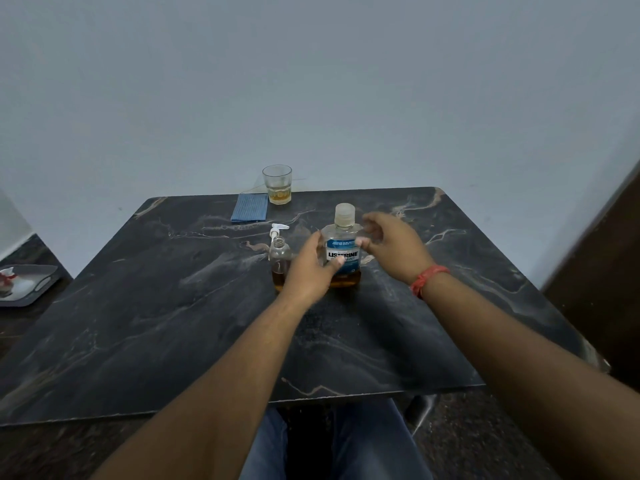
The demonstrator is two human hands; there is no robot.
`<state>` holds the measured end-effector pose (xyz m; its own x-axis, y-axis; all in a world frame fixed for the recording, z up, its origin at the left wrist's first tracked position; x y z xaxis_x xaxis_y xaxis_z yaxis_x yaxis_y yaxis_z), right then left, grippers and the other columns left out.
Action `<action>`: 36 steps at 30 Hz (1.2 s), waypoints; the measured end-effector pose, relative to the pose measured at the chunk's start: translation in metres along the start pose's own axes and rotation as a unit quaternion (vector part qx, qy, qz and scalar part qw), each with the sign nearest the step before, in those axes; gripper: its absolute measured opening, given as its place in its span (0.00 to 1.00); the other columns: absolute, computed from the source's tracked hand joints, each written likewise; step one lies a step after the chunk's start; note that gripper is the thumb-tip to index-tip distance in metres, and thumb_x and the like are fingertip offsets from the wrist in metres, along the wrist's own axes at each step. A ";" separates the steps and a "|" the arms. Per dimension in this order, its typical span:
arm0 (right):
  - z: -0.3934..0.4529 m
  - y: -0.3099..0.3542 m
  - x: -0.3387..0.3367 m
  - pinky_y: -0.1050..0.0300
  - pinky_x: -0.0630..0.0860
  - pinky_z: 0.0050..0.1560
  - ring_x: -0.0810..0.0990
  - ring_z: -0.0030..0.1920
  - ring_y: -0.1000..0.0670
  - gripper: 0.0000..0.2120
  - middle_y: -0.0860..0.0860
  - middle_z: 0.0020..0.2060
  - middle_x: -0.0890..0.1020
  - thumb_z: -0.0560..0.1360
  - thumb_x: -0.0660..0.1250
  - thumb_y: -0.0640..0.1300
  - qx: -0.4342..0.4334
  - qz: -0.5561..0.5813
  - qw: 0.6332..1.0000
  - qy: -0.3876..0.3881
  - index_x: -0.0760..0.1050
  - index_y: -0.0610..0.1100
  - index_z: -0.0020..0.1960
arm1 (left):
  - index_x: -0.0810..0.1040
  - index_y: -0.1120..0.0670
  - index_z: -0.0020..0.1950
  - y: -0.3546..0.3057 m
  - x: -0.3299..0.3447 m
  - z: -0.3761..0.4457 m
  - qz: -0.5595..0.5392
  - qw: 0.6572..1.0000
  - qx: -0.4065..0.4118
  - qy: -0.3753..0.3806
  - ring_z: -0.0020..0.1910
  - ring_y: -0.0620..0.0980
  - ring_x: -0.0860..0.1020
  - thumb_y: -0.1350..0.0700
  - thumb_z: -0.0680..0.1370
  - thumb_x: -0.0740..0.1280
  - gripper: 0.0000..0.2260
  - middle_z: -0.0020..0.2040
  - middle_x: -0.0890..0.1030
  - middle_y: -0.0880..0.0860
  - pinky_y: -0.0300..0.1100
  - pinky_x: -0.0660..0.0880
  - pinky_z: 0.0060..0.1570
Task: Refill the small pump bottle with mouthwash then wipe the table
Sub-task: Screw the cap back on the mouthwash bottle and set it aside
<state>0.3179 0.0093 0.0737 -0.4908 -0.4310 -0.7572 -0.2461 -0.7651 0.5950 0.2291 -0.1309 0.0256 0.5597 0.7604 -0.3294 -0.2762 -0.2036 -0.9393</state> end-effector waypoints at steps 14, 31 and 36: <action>0.017 -0.044 0.041 0.58 0.76 0.57 0.81 0.53 0.51 0.15 0.49 0.52 0.84 0.75 0.72 0.40 0.083 0.032 0.996 0.009 0.78 0.44 0.61 | 0.73 0.51 0.70 0.020 0.023 0.036 0.099 0.993 -0.006 -0.059 0.63 0.46 0.79 0.62 0.79 0.69 0.21 0.63 0.82 0.49 0.50 0.75 0.66; 0.199 -0.125 0.059 0.49 0.78 0.61 0.82 0.55 0.48 0.15 0.48 0.53 0.84 0.76 0.70 0.40 0.127 0.026 0.990 -0.056 0.79 0.46 0.62 | 0.77 0.51 0.63 0.025 0.071 0.238 0.091 0.988 -0.040 -0.121 0.60 0.48 0.80 0.63 0.79 0.69 0.14 0.60 0.83 0.50 0.48 0.76 0.64; 0.246 -0.138 0.067 0.50 0.77 0.61 0.81 0.55 0.47 0.14 0.47 0.54 0.84 0.76 0.70 0.39 0.116 0.023 0.991 -0.064 0.79 0.44 0.61 | 0.78 0.53 0.62 0.029 0.073 0.286 0.105 0.983 -0.035 -0.144 0.57 0.50 0.81 0.63 0.78 0.69 0.14 0.58 0.83 0.52 0.48 0.77 0.62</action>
<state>0.1131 0.2036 0.0072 -0.6040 -0.3878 -0.6963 -0.3994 -0.6088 0.6855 0.0388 0.0953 0.0018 0.2483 0.8381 -0.4857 -0.3012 -0.4098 -0.8610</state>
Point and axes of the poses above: each hand's wrist, its own z-axis towards the middle knuckle, its own x-axis out of the palm, y = z × x, the point moved 3 cm from there along z, towards the middle knuckle
